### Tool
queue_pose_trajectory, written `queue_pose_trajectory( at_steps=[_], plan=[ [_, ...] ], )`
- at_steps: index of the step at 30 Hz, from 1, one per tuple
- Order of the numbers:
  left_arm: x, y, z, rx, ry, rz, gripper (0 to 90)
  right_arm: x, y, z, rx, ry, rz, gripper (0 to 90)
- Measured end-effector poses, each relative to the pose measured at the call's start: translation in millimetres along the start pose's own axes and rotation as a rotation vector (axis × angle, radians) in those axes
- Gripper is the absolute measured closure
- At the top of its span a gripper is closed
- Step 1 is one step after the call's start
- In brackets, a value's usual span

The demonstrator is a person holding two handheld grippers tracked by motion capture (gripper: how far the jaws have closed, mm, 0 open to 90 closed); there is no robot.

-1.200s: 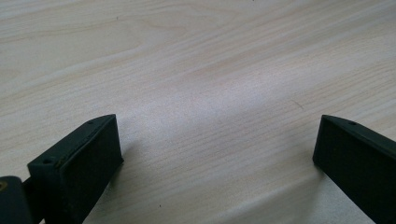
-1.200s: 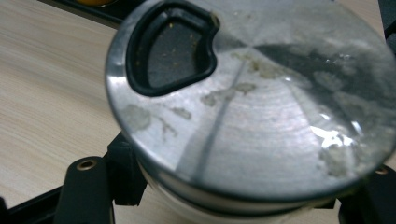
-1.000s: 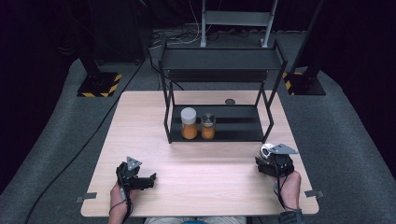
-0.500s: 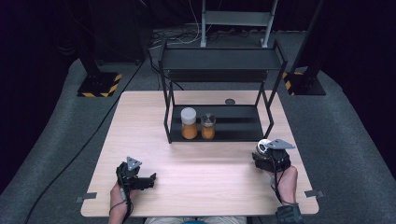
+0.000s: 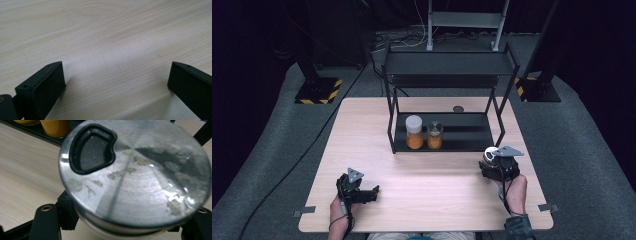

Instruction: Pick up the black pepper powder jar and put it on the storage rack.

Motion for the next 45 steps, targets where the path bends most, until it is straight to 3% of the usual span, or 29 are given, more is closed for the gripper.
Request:
queue_pose_trajectory(
  at_steps=[20,45],
  plan=[
    [-0.2,0.7,0.0,0.003,0.003,-0.002,0.7,-19.9,-0.7,13.2,-0.006,0.027,-0.020,30.6],
    [-0.2,0.8,0.1,0.004,0.002,-0.002,0.8,-34.5,-0.6,27.6,-0.015,0.017,0.002,30.6]
  ],
)
Point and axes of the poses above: each handheld gripper's, and its own axes: z roughly forward along the jaws, x roughly out of its underside, y roughly to its left, the point moved 7 cm from there along z, roughly forward along the jaws, and after that the axes turned 3 degrees about x, right-handed, at the moved point
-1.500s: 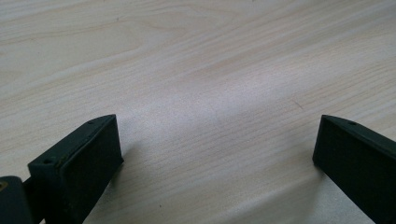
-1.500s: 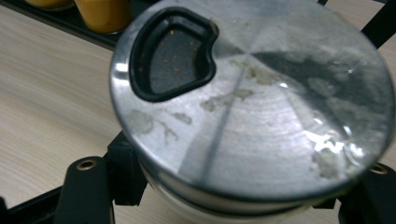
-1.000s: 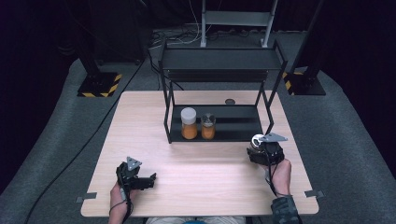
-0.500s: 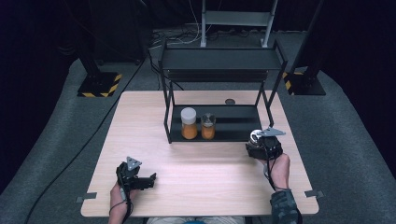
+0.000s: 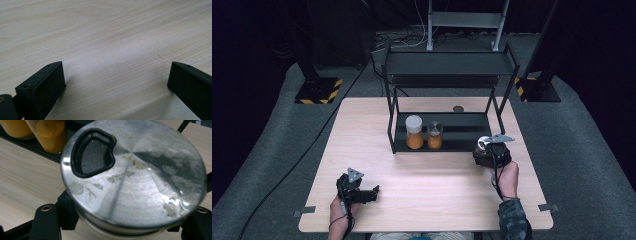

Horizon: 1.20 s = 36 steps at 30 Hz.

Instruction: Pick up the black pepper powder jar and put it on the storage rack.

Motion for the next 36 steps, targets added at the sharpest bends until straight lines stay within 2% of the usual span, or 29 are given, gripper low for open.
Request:
queue_pose_trajectory(
  at_steps=[23,36],
  plan=[
    [0.2,-0.5,-0.1,-0.002,-0.002,0.001,0.9,-12.2,5.6,8.0,0.008,-0.015,-0.017,30.7],
    [0.3,-0.7,-0.2,-0.003,-0.003,0.004,1.0,-16.9,3.0,18.2,0.012,-0.017,0.009,30.7]
  ],
)
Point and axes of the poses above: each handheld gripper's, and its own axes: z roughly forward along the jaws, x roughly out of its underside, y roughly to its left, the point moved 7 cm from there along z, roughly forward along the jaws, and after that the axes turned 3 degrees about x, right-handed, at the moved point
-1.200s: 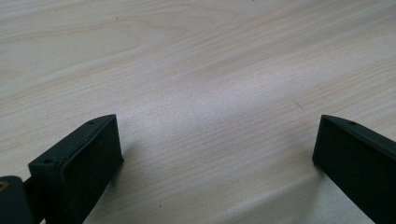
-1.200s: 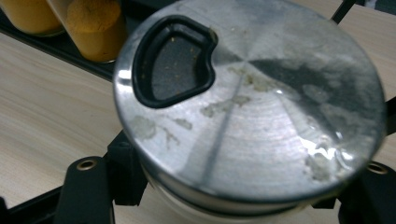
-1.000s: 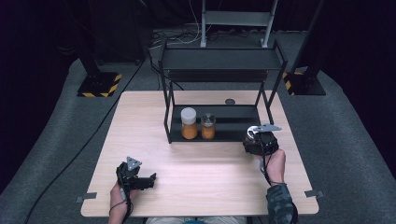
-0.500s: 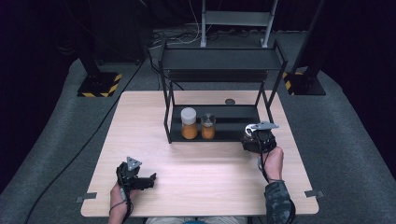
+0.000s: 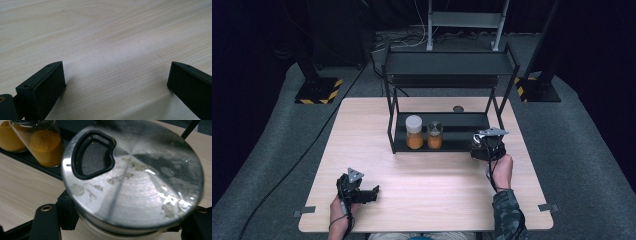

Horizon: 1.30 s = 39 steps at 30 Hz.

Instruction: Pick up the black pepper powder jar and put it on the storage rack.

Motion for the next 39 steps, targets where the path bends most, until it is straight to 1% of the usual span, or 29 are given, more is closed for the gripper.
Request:
queue_pose_trajectory(
  at_steps=[10,17,39],
  plan=[
    [0.0,-0.1,-0.1,-0.001,0.000,0.001,1.0,-4.9,1.1,4.9,0.008,-0.006,0.005,30.7],
    [0.1,-0.3,0.0,-0.001,-0.001,0.001,1.1,-6.7,1.8,10.8,0.012,-0.005,0.026,30.7],
    [0.3,-0.8,-0.2,-0.003,-0.003,0.005,1.2,-17.3,3.2,20.7,0.036,0.008,0.017,30.7]
  ],
)
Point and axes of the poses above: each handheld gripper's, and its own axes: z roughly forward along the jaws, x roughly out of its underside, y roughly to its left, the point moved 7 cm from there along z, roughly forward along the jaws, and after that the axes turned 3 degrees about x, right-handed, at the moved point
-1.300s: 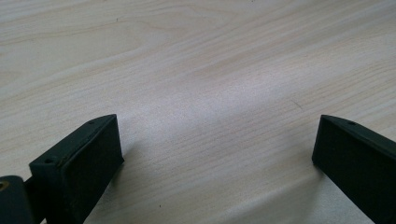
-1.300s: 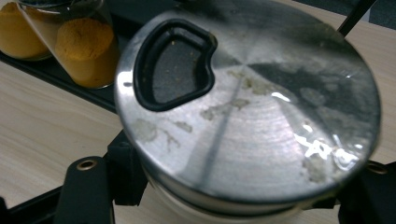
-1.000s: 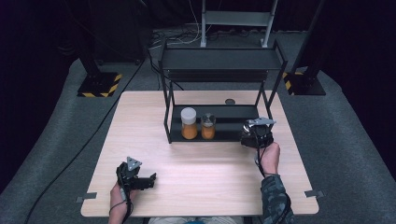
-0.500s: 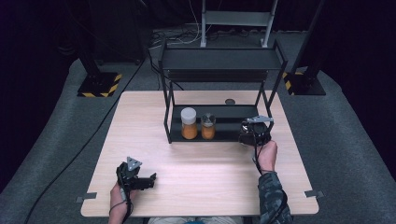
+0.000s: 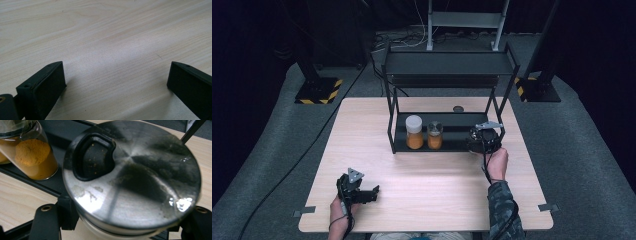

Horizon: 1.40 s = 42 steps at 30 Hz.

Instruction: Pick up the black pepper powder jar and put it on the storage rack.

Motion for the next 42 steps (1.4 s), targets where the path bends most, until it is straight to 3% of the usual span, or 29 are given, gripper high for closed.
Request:
queue_pose_trajectory(
  at_steps=[16,28,42],
  plan=[
    [0.2,-0.6,-0.1,-0.002,-0.001,0.003,1.3,-2.0,-0.3,10.8,0.006,-0.001,-0.001,30.7],
    [0.4,-1.4,-0.4,-0.006,-0.003,0.008,1.4,-2.6,1.1,19.6,0.015,0.001,0.025,30.7],
    [0.6,-1.8,-0.5,-0.007,-0.005,0.010,1.5,-9.1,7.5,24.1,0.018,-0.010,0.012,30.7]
  ],
)
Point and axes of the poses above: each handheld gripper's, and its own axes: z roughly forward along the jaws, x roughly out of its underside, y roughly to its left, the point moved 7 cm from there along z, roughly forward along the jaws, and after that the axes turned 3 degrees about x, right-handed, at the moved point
